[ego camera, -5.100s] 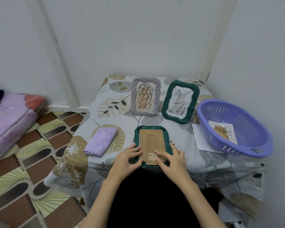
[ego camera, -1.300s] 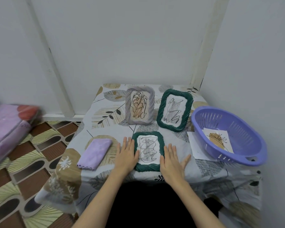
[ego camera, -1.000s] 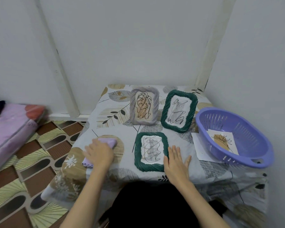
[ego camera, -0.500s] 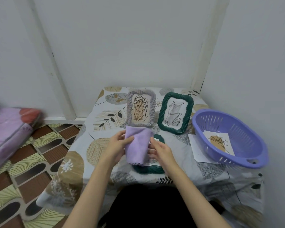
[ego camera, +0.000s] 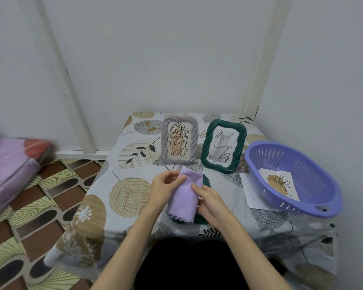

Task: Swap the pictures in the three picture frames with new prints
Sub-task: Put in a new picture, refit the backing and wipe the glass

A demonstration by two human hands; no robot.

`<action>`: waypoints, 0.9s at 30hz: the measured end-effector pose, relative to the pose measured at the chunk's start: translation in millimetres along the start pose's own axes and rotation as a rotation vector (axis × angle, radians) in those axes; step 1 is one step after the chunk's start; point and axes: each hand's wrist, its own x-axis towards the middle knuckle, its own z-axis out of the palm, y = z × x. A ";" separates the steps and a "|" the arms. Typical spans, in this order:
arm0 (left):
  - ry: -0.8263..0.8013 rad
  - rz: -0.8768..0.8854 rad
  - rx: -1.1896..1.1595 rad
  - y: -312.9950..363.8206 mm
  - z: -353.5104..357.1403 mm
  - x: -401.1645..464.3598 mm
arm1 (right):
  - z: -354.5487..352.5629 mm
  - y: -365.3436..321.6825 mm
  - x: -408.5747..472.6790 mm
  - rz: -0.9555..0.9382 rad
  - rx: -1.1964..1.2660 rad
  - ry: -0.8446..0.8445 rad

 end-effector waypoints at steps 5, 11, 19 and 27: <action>0.104 0.141 0.237 -11.1 -6.6 1.2 | -21.6 -19.4 -1.4 -0.111 -0.194 0.208; -0.072 0.194 0.712 -50.2 -22.1 3.7 | -42.6 -17.0 2.3 -0.528 -1.416 0.338; -0.331 0.091 0.959 -71.2 -31.0 10.9 | -59.4 10.5 6.7 -0.687 -1.649 0.100; -0.532 0.100 0.991 -64.9 -38.0 20.2 | -59.1 20.4 30.1 -0.706 -1.733 0.126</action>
